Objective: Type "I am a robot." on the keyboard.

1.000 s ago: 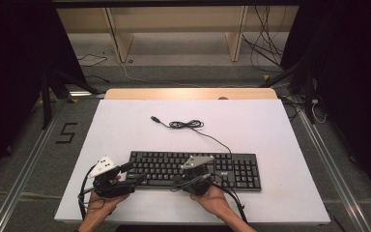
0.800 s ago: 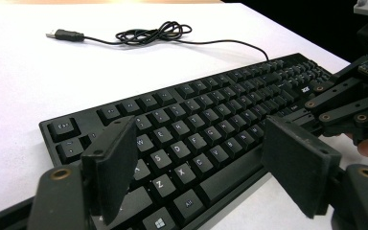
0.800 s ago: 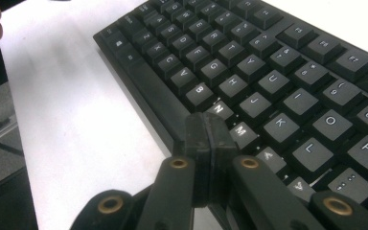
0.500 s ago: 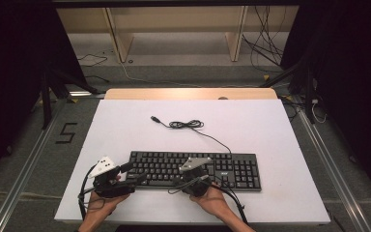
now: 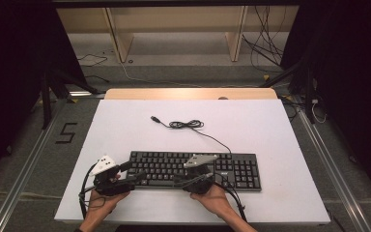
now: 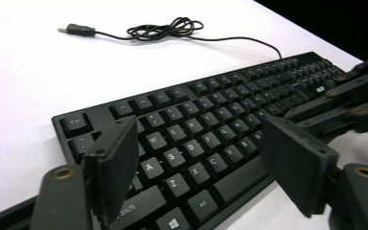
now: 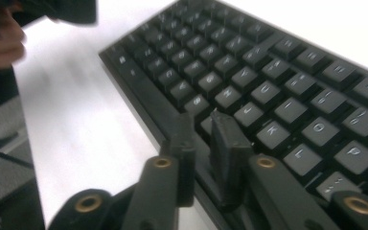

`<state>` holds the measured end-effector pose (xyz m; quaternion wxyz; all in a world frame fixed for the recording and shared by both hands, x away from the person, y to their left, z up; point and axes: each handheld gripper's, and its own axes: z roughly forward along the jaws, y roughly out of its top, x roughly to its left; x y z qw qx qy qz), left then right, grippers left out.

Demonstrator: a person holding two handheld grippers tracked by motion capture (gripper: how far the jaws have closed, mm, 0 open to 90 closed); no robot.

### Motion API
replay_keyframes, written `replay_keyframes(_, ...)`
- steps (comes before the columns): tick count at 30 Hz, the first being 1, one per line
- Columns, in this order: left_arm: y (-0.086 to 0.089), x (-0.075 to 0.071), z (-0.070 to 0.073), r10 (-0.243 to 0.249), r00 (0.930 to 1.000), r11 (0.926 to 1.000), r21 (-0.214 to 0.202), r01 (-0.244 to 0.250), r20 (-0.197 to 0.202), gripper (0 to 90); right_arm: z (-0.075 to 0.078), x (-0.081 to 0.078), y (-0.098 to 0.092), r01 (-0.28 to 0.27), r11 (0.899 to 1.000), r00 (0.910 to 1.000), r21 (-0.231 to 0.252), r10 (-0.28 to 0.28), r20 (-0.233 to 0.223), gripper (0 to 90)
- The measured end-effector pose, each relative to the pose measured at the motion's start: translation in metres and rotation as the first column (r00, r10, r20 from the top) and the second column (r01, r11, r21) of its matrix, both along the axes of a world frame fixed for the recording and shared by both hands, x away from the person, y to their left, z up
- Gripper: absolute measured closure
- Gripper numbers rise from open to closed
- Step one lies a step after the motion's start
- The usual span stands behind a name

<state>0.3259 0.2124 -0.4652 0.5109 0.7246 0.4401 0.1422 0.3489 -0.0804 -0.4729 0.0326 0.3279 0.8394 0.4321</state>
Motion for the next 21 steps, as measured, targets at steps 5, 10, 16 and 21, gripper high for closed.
replay_keyframes(5,0.001,0.004,-0.002,0.039,0.9990,0.9991,0.017,-0.038,-0.024,38.8,0.006,0.000,-0.008,0.001,0.999,1.0000,0.041,-0.001,0.002,68.6)
replay_keyframes(10,0.003,0.011,-0.006,0.058,0.9968,0.9980,0.029,-0.056,-0.055,55.0,0.009,-0.002,-0.011,0.000,0.999,1.0000,0.054,0.000,0.004,57.0)
replay_keyframes(16,0.000,0.017,-0.010,0.063,0.9953,0.9963,0.063,-0.058,-0.073,73.0,0.012,-0.004,-0.015,-0.004,0.998,0.9998,0.062,0.002,0.019,49.0)
replay_keyframes(21,-0.001,0.020,-0.013,0.063,0.9940,0.9947,0.088,-0.055,-0.090,83.8,0.017,-0.007,-0.020,-0.001,0.997,0.9995,0.080,-0.002,0.031,44.7)
